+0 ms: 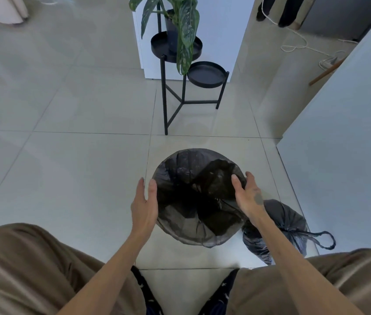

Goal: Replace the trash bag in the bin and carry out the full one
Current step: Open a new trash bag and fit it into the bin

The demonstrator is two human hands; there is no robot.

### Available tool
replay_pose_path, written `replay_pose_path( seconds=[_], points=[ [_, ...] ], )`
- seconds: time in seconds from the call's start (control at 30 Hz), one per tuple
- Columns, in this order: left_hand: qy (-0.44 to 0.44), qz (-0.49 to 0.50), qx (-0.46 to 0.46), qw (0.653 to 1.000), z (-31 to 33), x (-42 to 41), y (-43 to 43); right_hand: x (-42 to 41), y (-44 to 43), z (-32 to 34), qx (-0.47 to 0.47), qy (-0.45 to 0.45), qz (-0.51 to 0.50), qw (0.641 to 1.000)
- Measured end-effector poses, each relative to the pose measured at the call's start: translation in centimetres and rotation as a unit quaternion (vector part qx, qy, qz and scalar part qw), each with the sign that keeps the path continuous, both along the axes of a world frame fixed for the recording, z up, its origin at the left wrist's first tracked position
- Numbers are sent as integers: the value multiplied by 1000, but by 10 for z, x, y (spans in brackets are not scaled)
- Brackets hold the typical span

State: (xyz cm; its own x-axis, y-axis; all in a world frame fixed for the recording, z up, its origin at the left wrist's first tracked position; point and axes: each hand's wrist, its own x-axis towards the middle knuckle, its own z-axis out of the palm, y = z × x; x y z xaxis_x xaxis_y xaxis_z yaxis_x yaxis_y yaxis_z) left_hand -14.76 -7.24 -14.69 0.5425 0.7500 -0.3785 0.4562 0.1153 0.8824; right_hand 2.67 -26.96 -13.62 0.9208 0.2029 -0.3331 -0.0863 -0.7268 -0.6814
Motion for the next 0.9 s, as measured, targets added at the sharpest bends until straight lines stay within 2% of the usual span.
replay_pose_path(
  seconds=[0.03,0.1,0.13,0.17,0.2,0.27,0.37,0.47,0.53,0.63,0.73,0.83,0.9],
  points=[
    [-4,1,87,996,7,-2,0,-2,-3,2,-14,-74,24,997],
    [-47,-52,263,962,26,0,-5,-3,1,12,19,-254,69,965],
    [-55,-131,318,937,33,5,-13,-1,8,17,39,-298,104,948],
    [-51,-236,327,914,33,13,-23,3,16,21,50,-301,157,939],
    [-28,-345,294,891,35,22,-34,8,27,25,47,-265,221,937],
    [43,-503,216,835,26,36,-47,16,50,30,-11,-118,344,932],
    [175,-602,159,763,11,50,-53,32,66,17,-112,79,385,913],
    [276,-655,96,697,8,51,-55,46,67,-3,-157,126,359,911],
    [316,-669,65,670,8,52,-55,52,68,-11,-154,133,341,918],
    [350,-655,32,669,12,56,-57,51,67,-17,-138,133,338,921],
    [340,-638,33,690,23,60,-54,45,64,-15,-139,104,359,917],
    [215,-629,103,740,40,62,-31,34,55,-7,-152,-9,415,897],
    [124,-586,228,768,47,67,-10,24,46,-5,-173,-67,455,871]
  ],
)
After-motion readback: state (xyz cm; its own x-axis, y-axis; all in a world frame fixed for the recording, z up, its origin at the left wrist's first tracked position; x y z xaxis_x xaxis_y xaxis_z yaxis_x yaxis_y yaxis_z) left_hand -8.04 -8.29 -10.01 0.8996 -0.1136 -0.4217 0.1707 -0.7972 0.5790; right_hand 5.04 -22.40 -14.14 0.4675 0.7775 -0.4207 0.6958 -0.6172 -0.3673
